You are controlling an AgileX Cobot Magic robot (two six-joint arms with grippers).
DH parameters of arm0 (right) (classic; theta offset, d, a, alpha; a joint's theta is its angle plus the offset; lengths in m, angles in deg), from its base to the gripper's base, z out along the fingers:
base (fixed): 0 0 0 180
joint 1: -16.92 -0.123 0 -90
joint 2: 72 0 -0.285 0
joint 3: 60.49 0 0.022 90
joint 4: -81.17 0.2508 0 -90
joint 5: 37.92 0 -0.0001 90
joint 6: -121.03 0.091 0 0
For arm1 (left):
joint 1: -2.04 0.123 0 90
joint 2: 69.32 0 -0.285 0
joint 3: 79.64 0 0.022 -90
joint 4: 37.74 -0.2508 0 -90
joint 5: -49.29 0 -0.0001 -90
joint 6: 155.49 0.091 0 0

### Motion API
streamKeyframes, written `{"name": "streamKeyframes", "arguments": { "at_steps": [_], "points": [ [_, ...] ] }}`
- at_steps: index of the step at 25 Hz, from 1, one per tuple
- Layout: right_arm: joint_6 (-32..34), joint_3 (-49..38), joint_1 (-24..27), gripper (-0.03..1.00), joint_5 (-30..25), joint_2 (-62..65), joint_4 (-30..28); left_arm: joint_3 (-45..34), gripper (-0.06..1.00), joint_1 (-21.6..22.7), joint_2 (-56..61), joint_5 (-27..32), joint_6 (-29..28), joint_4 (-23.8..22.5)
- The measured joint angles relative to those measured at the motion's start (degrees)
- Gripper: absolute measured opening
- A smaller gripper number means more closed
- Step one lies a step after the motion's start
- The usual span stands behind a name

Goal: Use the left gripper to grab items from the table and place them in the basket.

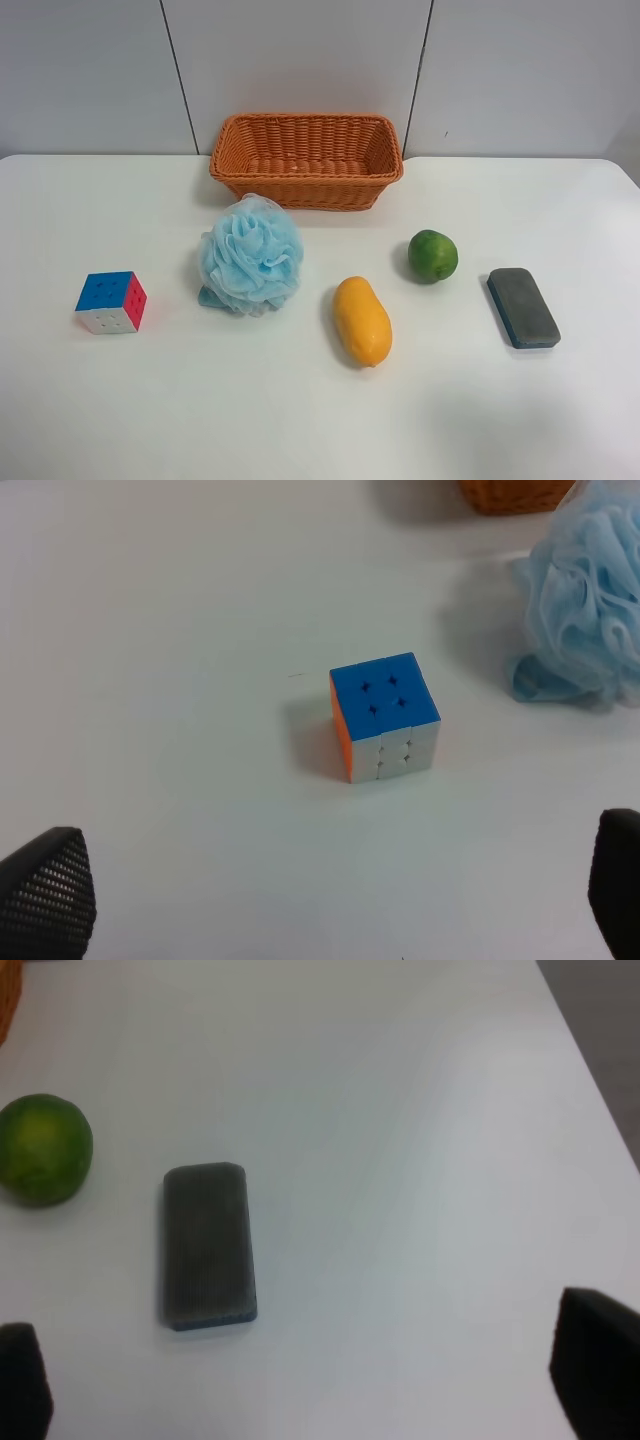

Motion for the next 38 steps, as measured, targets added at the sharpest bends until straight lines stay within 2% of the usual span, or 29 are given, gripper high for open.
{"name": "streamKeyframes", "arguments": {
  "at_steps": [30, 34, 38],
  "points": [
    [0.0, 0.0, 0.0, 0.99, 0.0, 0.0, 0.0, 0.1, 0.99, 0.0, -0.3, 0.0, 0.0, 0.0],
    [0.0, 0.0, 0.0, 0.99, 0.0, 0.0, 0.0, 2.8, 0.99, 0.0, -6.1, 0.0, -0.8, 0.4],
    [0.0, 0.0, 0.0, 0.99, 0.0, 0.0, 0.0, 8.9, 0.99, 0.0, -16.2, 0.0, -1.4, 0.6]
  ]
}}
